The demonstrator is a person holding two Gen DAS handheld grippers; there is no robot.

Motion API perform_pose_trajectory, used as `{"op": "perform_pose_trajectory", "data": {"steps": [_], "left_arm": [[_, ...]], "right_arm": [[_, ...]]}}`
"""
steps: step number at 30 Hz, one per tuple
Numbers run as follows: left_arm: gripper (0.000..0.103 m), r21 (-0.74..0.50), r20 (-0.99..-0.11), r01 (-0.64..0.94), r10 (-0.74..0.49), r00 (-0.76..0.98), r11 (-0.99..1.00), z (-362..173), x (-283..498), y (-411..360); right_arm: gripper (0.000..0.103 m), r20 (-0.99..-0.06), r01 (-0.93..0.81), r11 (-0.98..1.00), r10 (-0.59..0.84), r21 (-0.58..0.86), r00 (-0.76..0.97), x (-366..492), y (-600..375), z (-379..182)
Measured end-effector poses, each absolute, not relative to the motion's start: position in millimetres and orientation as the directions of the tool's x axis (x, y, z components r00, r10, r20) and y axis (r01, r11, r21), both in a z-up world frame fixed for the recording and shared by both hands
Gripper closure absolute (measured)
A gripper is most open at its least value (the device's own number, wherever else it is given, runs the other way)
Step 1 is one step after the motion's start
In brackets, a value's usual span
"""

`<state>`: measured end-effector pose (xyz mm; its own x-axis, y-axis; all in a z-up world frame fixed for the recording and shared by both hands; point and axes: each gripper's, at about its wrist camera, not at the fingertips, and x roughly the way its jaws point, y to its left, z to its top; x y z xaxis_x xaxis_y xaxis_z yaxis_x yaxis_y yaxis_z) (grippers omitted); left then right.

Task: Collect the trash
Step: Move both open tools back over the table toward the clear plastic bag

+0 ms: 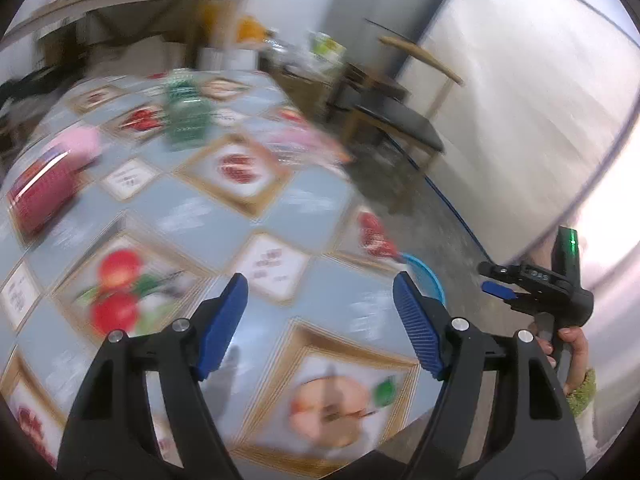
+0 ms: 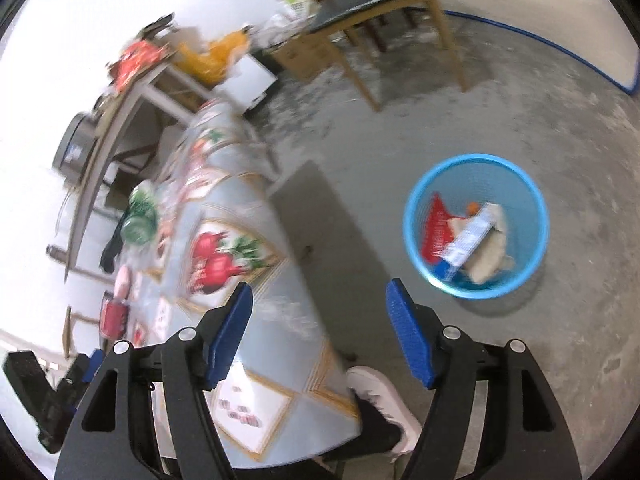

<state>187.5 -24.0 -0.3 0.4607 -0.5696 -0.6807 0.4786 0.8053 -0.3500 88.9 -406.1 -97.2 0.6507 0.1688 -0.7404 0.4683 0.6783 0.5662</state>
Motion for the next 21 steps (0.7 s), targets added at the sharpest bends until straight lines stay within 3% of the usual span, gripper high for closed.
{"op": "perform_pose_trajectory", "data": {"steps": [7,14,21], "left_arm": [[0.031,-0.402,-0.648,0.305,-0.503,0.571,0.863,-7,191,78],[0.02,-0.412,-0.584,0.205,-0.43,0.689,0.888,11,203,150],[0.02,-0.422,-0.587,0.127,-0.377,0.717,0.898,10,231,187]], "right_arm": [[0.035,-0.701,0.351,0.721,0.259,0.598,0.664,139,-360,-66],[0.033,-0.632,0.259,0.662,0.415,0.704,0.655,200,-328,-53],[0.033,-0.624,0.323,0.584,0.438,0.744,0.647,256,-326,-70]]}}
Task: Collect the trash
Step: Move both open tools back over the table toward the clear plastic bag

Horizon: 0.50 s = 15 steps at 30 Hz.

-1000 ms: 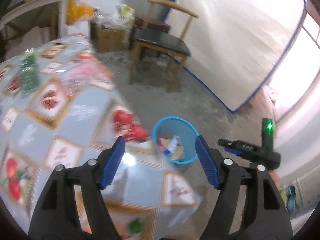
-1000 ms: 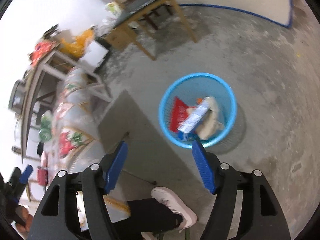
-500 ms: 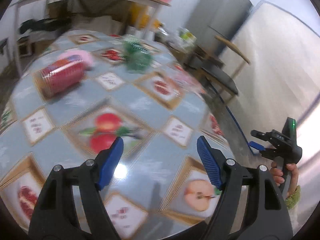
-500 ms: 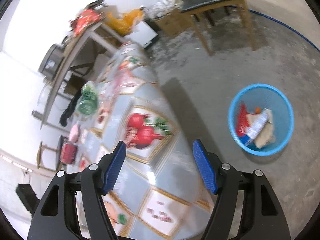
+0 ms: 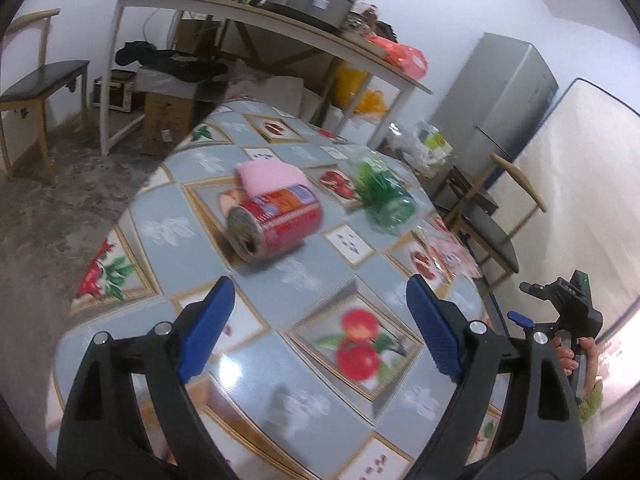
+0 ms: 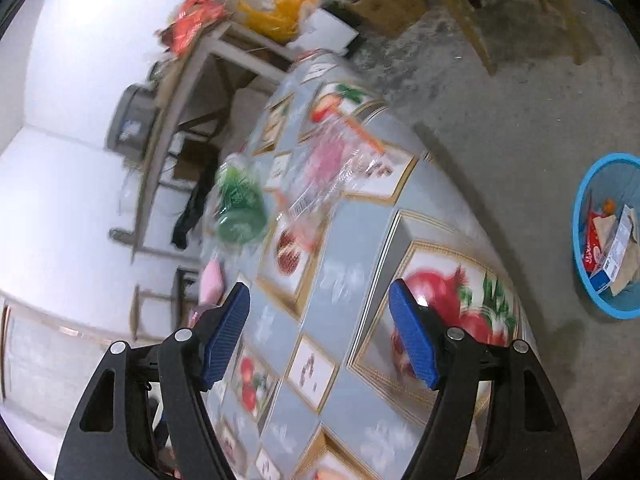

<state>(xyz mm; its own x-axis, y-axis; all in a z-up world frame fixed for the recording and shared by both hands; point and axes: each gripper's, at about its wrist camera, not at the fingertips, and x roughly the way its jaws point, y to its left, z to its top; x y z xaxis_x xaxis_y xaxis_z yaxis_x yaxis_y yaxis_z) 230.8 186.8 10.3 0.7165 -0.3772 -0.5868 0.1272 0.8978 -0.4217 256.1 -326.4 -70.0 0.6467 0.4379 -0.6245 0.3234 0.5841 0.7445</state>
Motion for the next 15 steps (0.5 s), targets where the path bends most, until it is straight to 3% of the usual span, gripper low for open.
{"op": "perform_pose_trajectory", "data": {"steps": [8,15], "left_arm": [[0.018,-0.381,-0.598,0.09,-0.32,0.735,0.92,9,252,209],[0.018,-0.398,-0.594,0.075,-0.319,0.738,0.914,8,259,217]], "right_arm": [[0.033,-0.68,0.424,0.581,0.338,0.694,0.65,319,-355,-89],[0.036,-0.757,0.41,0.703,0.28,0.581,0.591,377,-351,-98]]}}
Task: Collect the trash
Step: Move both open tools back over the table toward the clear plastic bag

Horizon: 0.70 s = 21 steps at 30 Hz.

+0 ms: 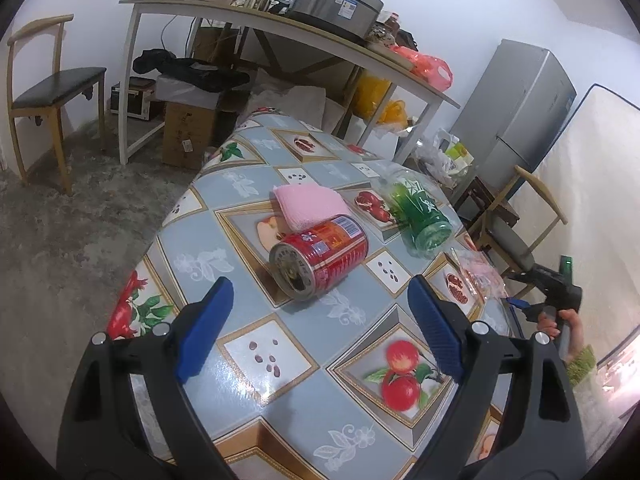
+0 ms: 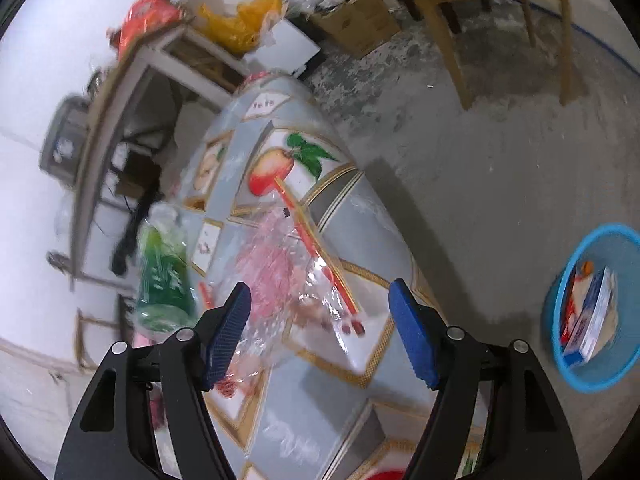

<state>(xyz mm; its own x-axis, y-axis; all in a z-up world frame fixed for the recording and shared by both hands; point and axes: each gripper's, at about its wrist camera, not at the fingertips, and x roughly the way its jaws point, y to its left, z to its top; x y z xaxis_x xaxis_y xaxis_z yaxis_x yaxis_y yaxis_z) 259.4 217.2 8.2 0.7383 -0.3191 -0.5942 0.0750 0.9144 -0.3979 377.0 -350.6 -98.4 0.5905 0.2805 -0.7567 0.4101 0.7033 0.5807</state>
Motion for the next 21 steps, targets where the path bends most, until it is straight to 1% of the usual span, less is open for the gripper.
{"op": "perform_pose_trajectory", "data": {"steps": [1,2,3,4,5,6,8,9,12,17,19,21], "left_arm": [[0.018,-0.401,-0.595,0.074,-0.321,0.737,0.913,7,260,217],[0.018,-0.405,-0.597,0.069,-0.321,0.735,0.912,6,260,218],[0.018,-0.405,-0.6,0.066,-0.32,0.734,0.912,5,260,219],[0.018,-0.406,-0.6,0.065,-0.319,0.733,0.912,5,259,220],[0.018,-0.407,-0.601,0.064,-0.319,0.733,0.911,4,258,220],[0.018,-0.407,-0.602,0.062,-0.319,0.732,0.911,3,258,220],[0.018,-0.406,-0.606,0.06,-0.318,0.729,0.912,2,258,221],[0.018,-0.406,-0.608,0.06,-0.318,0.728,0.912,2,259,222],[0.018,-0.405,-0.599,0.071,-0.323,0.733,0.911,2,260,222],[0.018,-0.379,-0.596,0.122,-0.343,0.727,0.917,5,271,217],[0.013,-0.345,-0.603,0.157,-0.347,0.719,0.925,7,284,210],[0.013,-0.31,-0.61,0.174,-0.336,0.718,0.935,8,296,204]], "right_arm": [[0.041,-0.766,0.395,0.727,0.279,0.562,0.579,382,-346,-99],[0.052,-0.784,0.387,0.753,0.267,0.533,0.561,386,-341,-100],[0.061,-0.795,0.382,0.769,0.256,0.513,0.551,386,-339,-99],[0.066,-0.8,0.373,0.783,0.25,0.499,0.546,386,-335,-98],[0.074,-0.798,0.355,0.796,0.248,0.491,0.549,383,-330,-96],[0.079,-0.8,0.347,0.804,0.244,0.483,0.548,382,-327,-94],[0.083,-0.802,0.327,0.822,0.237,0.466,0.548,374,-322,-91],[0.086,-0.804,0.308,0.836,0.234,0.453,0.546,368,-316,-88],[0.091,-0.802,0.26,0.855,0.257,0.449,0.539,350,-303,-82],[0.092,-0.809,0.186,0.876,0.305,0.446,0.503,315,-279,-80],[0.092,-0.813,0.152,0.879,0.336,0.453,0.476,299,-267,-82],[0.092,-0.808,0.11,0.877,0.374,0.468,0.455,285,-255,-85]]}}
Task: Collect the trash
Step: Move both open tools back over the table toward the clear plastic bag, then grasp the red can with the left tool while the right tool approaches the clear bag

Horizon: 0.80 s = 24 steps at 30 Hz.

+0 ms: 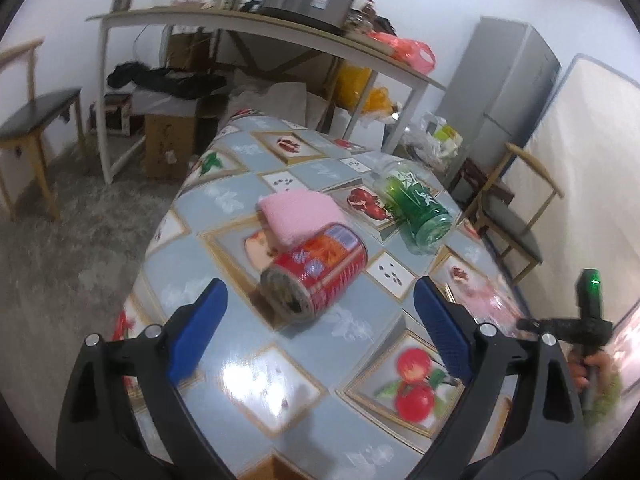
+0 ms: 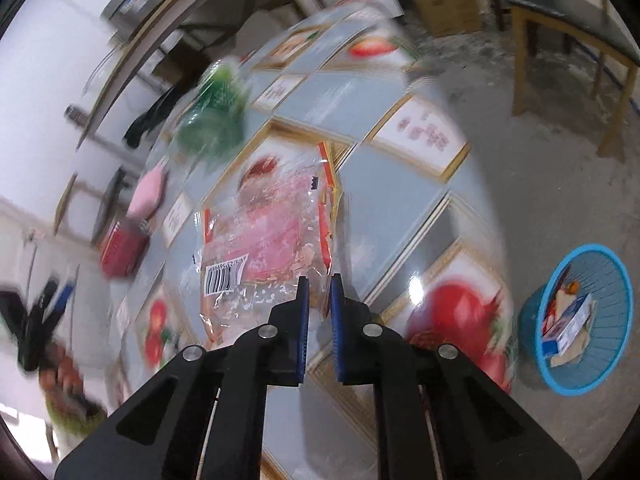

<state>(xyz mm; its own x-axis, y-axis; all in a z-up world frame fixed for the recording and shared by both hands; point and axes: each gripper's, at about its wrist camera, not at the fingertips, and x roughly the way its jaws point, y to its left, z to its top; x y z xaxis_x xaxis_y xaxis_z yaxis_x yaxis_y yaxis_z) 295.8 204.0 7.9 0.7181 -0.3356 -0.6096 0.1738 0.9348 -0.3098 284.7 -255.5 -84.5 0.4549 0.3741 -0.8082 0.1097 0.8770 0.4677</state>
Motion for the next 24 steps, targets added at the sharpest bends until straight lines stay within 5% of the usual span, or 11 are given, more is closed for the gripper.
{"op": "perform_pose_trajectory", "data": {"steps": [13,15,16,19,24], "left_arm": [[0.012,0.014,-0.777,0.333,-0.199,0.598,0.943,-38,374,142],[0.019,0.042,-0.791,0.326,-0.168,0.589,0.945,-41,372,139],[0.03,0.039,-0.796,0.318,-0.164,0.583,0.947,-41,371,139],[0.039,0.011,-0.807,0.258,-0.144,0.572,0.966,-40,365,144],[0.041,-0.086,-0.826,0.216,-0.191,0.53,0.972,-37,346,150]], "right_arm": [[0.092,-0.818,0.035,0.888,0.406,0.458,0.409,247,-226,-87],[0.092,-0.818,0.029,0.892,0.401,0.451,0.412,247,-224,-86],[0.092,-0.818,0.024,0.894,0.4,0.448,0.413,247,-222,-85],[0.092,-0.817,0.009,0.897,0.4,0.443,0.415,248,-220,-83],[0.092,-0.819,-0.022,0.904,0.396,0.427,0.415,248,-214,-80]]}}
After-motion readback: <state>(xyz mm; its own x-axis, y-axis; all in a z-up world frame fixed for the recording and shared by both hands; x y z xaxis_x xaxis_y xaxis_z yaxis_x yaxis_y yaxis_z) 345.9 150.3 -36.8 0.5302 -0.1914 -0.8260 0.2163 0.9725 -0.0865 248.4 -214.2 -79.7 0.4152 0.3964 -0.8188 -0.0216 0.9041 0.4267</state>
